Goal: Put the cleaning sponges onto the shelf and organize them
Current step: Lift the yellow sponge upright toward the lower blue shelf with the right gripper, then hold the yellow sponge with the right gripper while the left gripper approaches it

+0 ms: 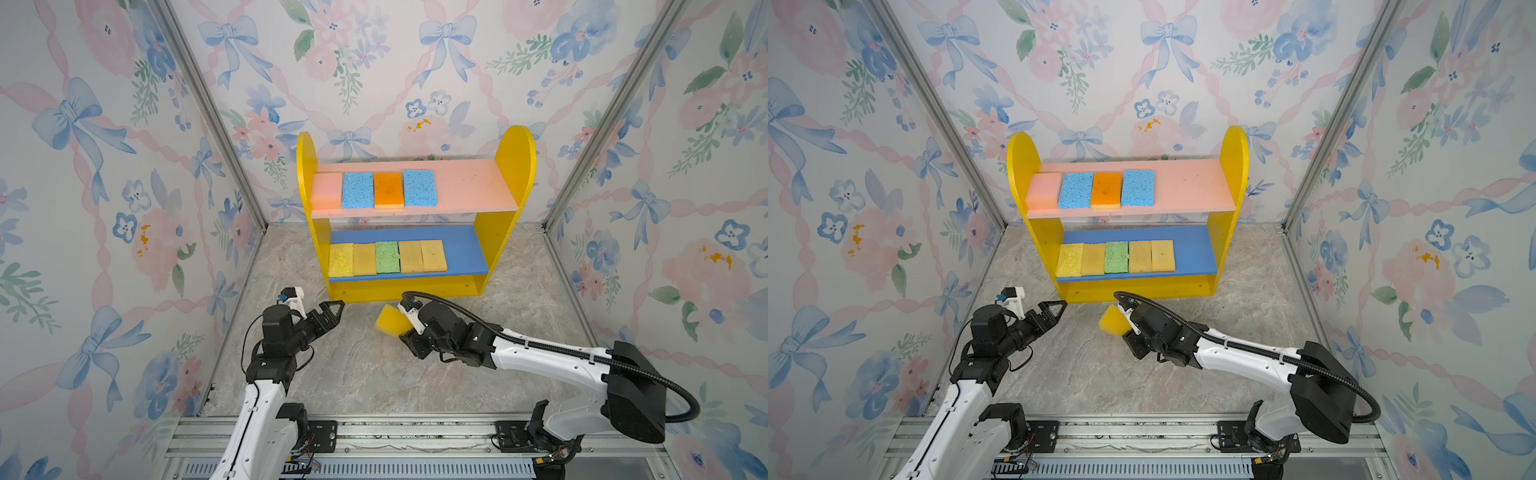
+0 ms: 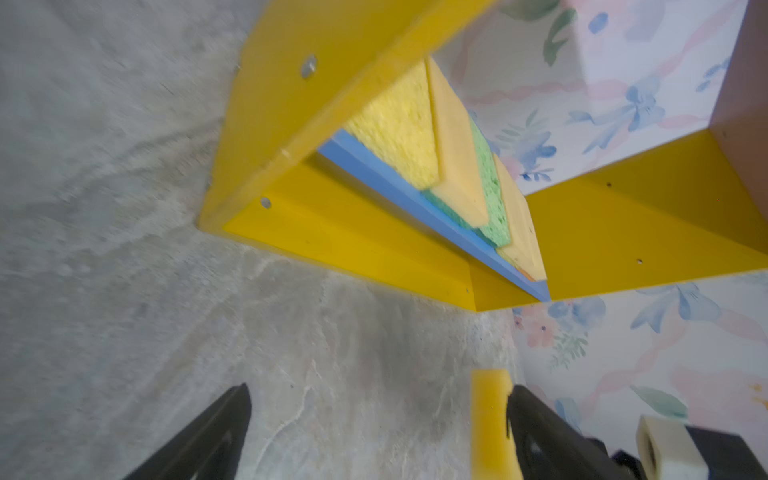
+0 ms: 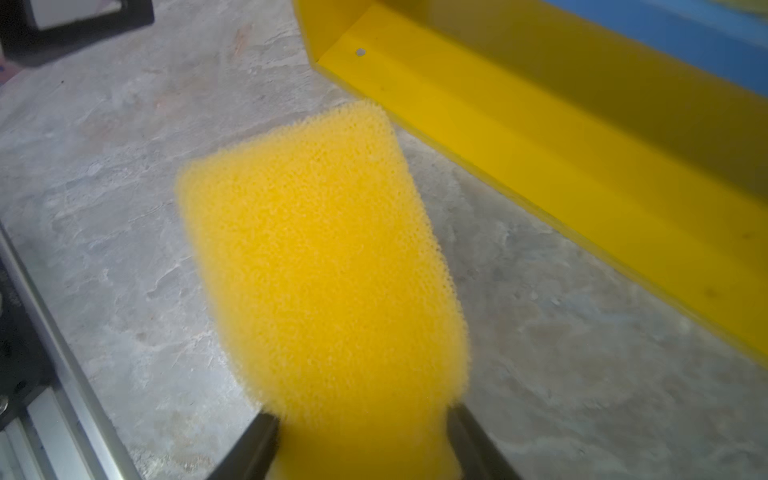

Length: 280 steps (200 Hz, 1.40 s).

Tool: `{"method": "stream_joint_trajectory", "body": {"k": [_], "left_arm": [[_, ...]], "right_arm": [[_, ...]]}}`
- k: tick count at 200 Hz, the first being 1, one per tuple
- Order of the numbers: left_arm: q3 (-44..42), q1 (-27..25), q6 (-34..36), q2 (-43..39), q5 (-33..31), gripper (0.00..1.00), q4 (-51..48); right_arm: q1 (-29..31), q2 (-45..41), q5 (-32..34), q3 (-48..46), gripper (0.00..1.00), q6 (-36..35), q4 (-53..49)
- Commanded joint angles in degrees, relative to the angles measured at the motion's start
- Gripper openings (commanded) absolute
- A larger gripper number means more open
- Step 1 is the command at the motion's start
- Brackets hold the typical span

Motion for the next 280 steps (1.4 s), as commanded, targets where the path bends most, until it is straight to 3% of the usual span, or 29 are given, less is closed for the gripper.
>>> {"method": "stream_joint_trajectory", "body": {"k": [1, 34, 53, 70, 111, 173, 204, 227, 247, 265, 280], "left_arm": [[-4.26, -10.69, -14.56, -3.03, -1.30, 0.98, 14.25], [-11.57, -24.94, -29.18, -4.11, -10.93, 0.98, 31.12], [-11.02, -31.88, -29.25, -2.20, -16.20, 0.98, 35.24], [-8.43, -36.10, -27.36, 2.54, -17.25, 0.98, 37.84], [-2.86, -40.61, -26.44, 14.89, -16.91, 0.98, 46.94], [4.02, -42.44, -24.24, 24.71, -18.05, 0.96, 47.69], [3.71, -42.44, -24.65, 26.62, -18.90, 0.86, 47.72], [3.99, -42.44, -23.93, 26.74, -19.39, 0.73, 47.66], [4.27, -42.44, -23.04, 26.77, -19.37, 0.56, 47.67], [4.31, -42.44, -22.64, 26.83, -19.37, 0.31, 47.68], [4.43, -42.43, -22.22, 27.01, -19.08, 0.25, 47.68]], "right_arm": [[0.28, -3.56, 10.09, -2.23, 0.52, 9.94, -3.82], [1.55, -9.52, 15.58, -3.77, 0.53, 12.87, -3.98], [1.74, -11.63, 15.98, -4.05, 0.54, 13.24, -4.09], [2.25, -12.68, 15.67, -3.70, 0.54, 12.59, -3.96], [3.94, -13.75, 14.91, -1.39, 0.55, 10.84, -5.19], [5.79, -14.96, 15.22, -0.21, 0.55, 9.94, -6.71], [6.65, -15.60, 15.32, -0.09, 0.55, 9.94, -6.83], [6.86, -15.63, 15.44, 0.02, 0.57, 9.85, -7.19], [7.02, -15.12, 15.35, 0.46, 0.61, 9.61, -7.57], [7.18, -14.68, 15.35, 1.14, 0.67, 8.98, -8.34], [7.18, -14.81, 15.35, 1.85, 0.77, 8.52, -9.43]]}}
